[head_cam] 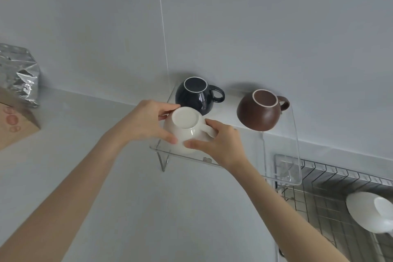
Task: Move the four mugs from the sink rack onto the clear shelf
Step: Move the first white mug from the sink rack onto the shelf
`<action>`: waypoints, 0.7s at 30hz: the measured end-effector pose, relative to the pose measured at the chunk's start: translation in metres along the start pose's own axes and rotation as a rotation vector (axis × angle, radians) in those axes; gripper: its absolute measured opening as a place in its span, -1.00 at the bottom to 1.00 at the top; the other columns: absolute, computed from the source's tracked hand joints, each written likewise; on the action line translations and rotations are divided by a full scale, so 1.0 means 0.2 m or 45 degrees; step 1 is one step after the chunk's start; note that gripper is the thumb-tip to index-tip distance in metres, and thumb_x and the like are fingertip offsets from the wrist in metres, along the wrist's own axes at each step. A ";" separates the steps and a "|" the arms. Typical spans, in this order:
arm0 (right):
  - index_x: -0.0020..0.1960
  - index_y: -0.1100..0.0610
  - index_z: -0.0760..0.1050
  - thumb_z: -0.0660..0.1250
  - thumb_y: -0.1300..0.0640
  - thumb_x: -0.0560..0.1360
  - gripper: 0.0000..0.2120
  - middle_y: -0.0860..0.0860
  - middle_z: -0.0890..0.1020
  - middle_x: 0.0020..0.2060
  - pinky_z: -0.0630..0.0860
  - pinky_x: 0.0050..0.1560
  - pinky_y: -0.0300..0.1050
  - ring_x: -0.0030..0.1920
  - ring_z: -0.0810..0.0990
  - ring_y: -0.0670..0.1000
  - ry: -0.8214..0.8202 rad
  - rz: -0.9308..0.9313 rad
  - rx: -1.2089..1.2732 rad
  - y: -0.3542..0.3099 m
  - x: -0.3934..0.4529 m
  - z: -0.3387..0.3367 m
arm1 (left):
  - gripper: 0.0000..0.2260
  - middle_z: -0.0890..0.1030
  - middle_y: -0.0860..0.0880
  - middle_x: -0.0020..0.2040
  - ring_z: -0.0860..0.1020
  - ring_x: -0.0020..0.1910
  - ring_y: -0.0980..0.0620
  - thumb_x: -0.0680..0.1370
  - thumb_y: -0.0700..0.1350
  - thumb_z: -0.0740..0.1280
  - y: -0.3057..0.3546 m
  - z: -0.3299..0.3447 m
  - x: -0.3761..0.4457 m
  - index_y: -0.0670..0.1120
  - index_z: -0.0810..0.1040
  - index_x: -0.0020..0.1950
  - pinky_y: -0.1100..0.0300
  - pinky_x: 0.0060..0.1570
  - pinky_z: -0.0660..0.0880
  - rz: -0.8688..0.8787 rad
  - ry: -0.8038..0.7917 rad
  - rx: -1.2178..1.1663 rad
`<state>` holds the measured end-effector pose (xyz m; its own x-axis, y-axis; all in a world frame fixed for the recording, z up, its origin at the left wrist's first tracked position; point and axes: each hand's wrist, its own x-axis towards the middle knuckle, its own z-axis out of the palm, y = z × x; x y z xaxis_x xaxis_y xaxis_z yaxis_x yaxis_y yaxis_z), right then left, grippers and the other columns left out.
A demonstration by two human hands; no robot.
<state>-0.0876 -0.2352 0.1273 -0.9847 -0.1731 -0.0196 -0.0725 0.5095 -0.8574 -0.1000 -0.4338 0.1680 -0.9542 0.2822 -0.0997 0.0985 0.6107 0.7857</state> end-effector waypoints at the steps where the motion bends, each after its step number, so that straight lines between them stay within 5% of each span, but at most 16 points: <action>1: -0.14 0.01 0.54 0.55 -0.13 0.09 -0.57 -0.15 0.53 -0.40 0.36 -0.41 -0.41 -0.35 0.45 -0.22 -0.003 -0.003 0.015 0.00 0.00 0.00 | -0.29 0.56 0.32 0.00 0.50 0.02 0.43 0.06 -0.21 0.59 0.00 -0.01 0.00 0.29 0.47 0.08 0.60 0.01 0.34 0.003 -0.006 -0.001; 6: -0.05 0.00 0.52 0.54 -0.12 0.13 -0.54 -0.20 0.54 -0.33 0.34 -0.37 -0.51 -0.26 0.44 -0.37 -0.023 -0.032 0.011 -0.02 0.00 0.01 | -0.32 0.55 0.35 -0.01 0.49 0.01 0.45 0.08 -0.19 0.59 0.00 -0.03 0.00 0.39 0.45 -0.02 0.62 -0.01 0.33 0.003 -0.030 0.059; 10: -0.03 0.05 0.50 0.54 -0.10 0.16 -0.53 -0.18 0.51 -0.30 0.33 -0.44 -0.52 -0.28 0.43 -0.40 -0.047 -0.049 0.016 -0.02 0.00 0.01 | -0.31 0.58 0.26 0.01 0.49 0.01 0.46 0.09 -0.19 0.59 0.00 -0.02 0.00 0.30 0.46 0.09 0.62 -0.01 0.33 -0.007 -0.020 0.082; 13: 0.12 0.06 0.44 0.53 -0.12 0.17 -0.41 -0.16 0.53 -0.18 0.34 -0.31 -0.50 -0.19 0.46 -0.25 -0.110 -0.058 -0.045 -0.02 0.00 -0.01 | -0.36 0.61 0.15 0.03 0.51 0.06 0.32 0.13 -0.17 0.57 0.05 -0.02 -0.01 0.18 0.49 0.14 0.50 0.08 0.37 -0.064 -0.060 0.136; 16: 0.38 0.05 0.20 0.51 -0.09 0.23 -0.16 0.02 0.47 0.22 0.36 0.11 -0.27 0.16 0.42 -0.03 -0.187 -0.072 -0.088 0.00 -0.02 -0.12 | -0.51 0.59 0.12 -0.02 0.50 0.06 0.04 0.17 -0.05 0.56 0.16 0.01 -0.03 0.25 0.46 -0.01 0.25 0.04 0.42 -0.133 -0.099 0.259; 18: 0.41 0.06 0.17 0.48 -0.06 0.29 -0.19 0.03 0.44 0.28 0.35 0.26 -0.11 0.25 0.40 0.00 -0.113 -0.123 -0.118 0.03 -0.06 -0.26 | -0.36 0.51 0.01 0.22 0.43 0.20 -0.03 0.19 0.01 0.54 0.25 0.08 -0.02 0.05 0.39 0.22 0.28 0.10 0.36 -0.162 -0.037 0.374; 21: 0.33 0.07 0.32 0.43 0.04 0.36 -0.41 -0.03 0.51 0.21 0.36 0.22 -0.21 0.21 0.47 -0.05 0.038 -0.168 -0.111 0.10 -0.16 -0.54 | -0.34 0.45 -0.09 0.25 0.41 0.16 -0.10 0.23 -0.01 0.52 0.45 0.26 0.02 -0.17 0.35 0.23 0.39 -0.10 0.24 0.047 0.163 0.413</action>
<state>-0.0752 -0.1291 0.1667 -0.9700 -0.2185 0.1066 -0.2135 0.5557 -0.8035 -0.0793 -0.3391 0.2074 -0.9740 0.2259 0.0186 0.1986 0.8109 0.5504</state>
